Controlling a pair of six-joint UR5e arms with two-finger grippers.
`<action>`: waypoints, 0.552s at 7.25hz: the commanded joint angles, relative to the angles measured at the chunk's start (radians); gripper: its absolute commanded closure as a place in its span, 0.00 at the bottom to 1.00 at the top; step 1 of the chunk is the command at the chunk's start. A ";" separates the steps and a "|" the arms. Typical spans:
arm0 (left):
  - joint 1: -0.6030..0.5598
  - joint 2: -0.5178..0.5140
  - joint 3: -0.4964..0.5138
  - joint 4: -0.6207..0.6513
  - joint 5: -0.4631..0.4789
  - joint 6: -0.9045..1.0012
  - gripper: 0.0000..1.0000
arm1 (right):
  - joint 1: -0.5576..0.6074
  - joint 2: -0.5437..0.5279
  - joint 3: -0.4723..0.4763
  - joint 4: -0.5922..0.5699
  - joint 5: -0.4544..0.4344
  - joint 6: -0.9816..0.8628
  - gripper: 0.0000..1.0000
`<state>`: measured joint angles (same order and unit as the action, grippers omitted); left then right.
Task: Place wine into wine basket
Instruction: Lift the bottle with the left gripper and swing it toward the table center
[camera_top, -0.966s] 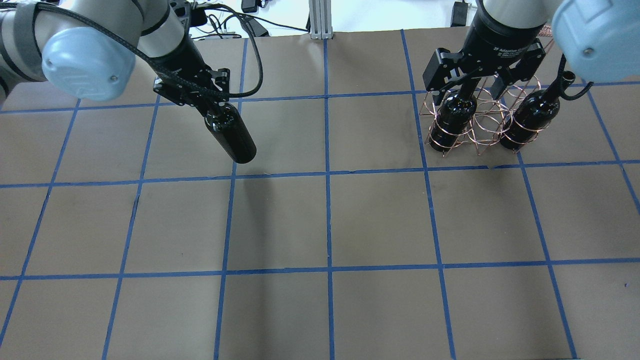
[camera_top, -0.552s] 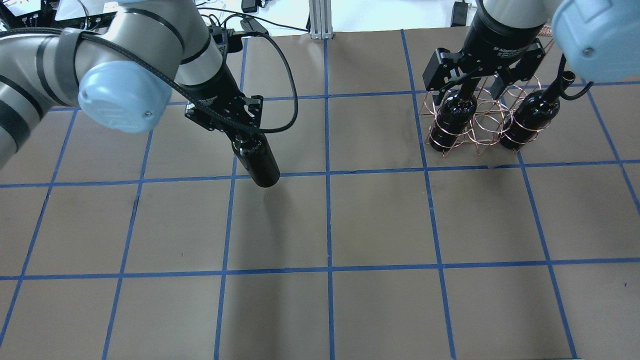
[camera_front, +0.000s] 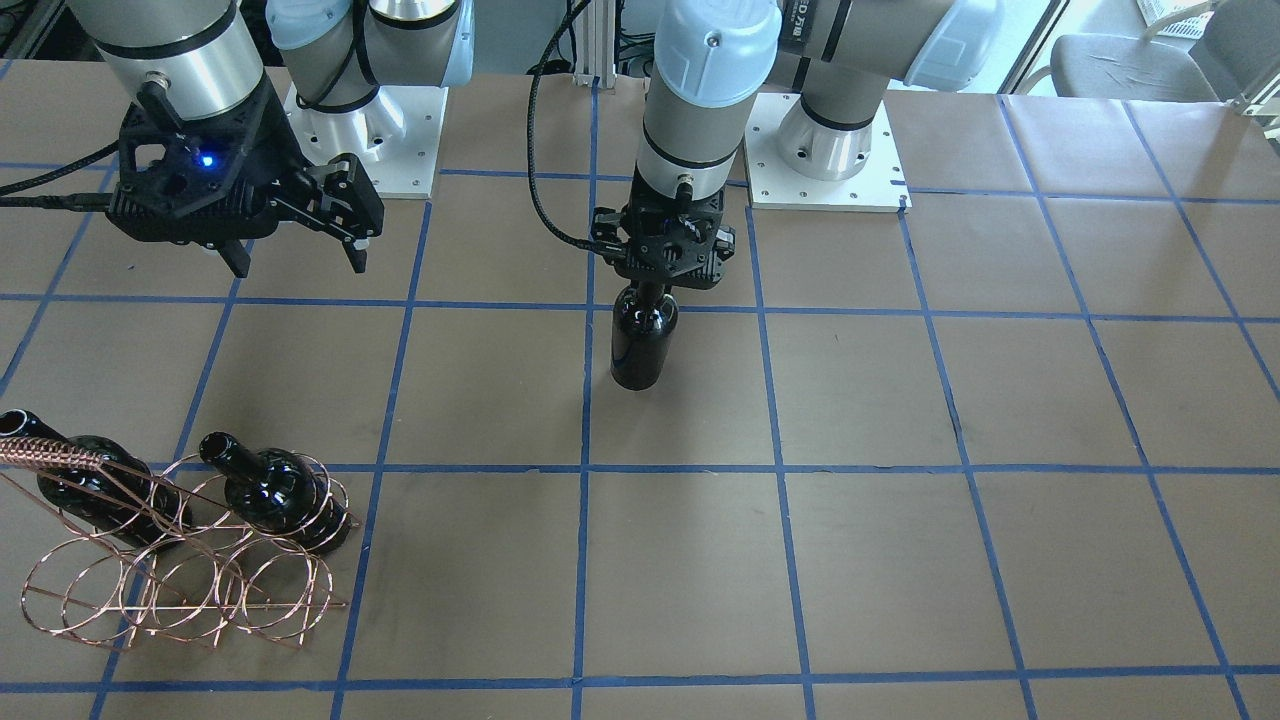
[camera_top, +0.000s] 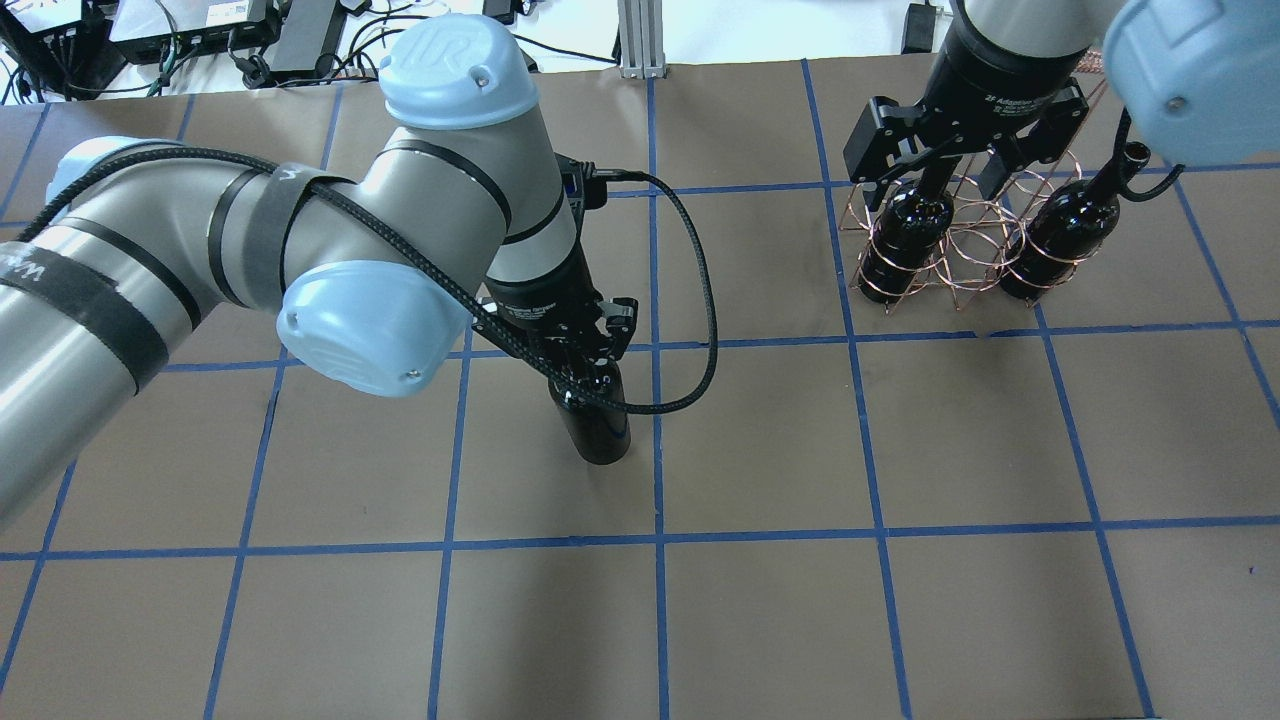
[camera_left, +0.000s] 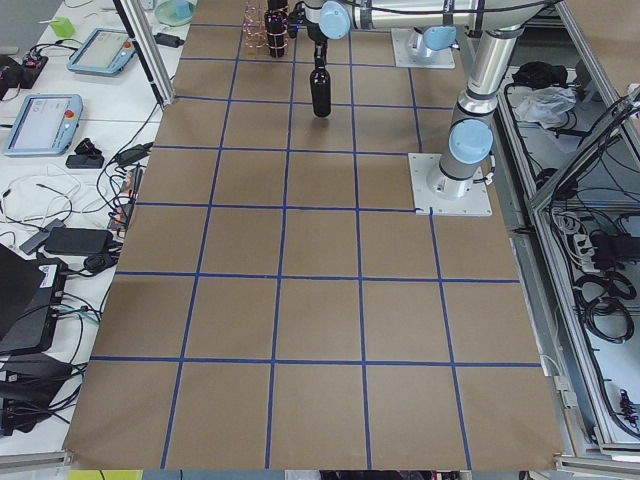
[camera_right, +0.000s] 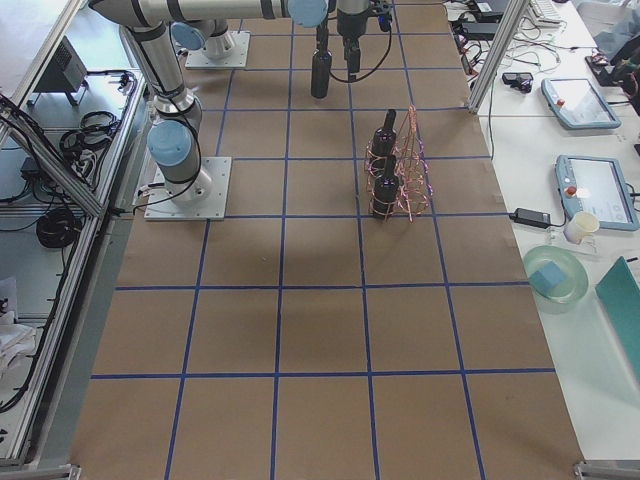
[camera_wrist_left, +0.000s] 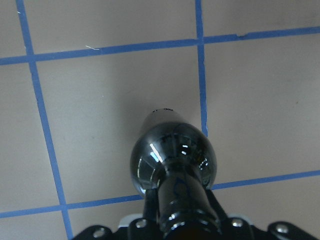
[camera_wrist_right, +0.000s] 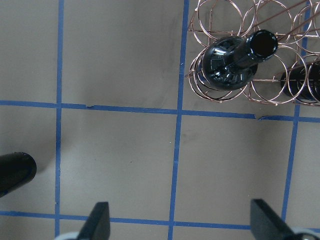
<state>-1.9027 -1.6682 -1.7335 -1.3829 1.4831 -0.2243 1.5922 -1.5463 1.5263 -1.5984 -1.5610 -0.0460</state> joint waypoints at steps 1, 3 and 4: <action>-0.019 0.005 -0.027 0.001 -0.003 -0.004 1.00 | 0.000 0.000 0.000 0.000 -0.002 0.000 0.00; -0.022 0.008 -0.027 0.001 -0.004 -0.003 1.00 | -0.001 0.000 0.000 0.000 -0.004 0.000 0.00; -0.032 0.007 -0.029 0.001 -0.003 -0.003 1.00 | -0.001 0.000 0.000 0.000 -0.005 0.000 0.00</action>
<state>-1.9259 -1.6611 -1.7607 -1.3821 1.4798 -0.2276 1.5914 -1.5463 1.5263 -1.5984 -1.5645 -0.0460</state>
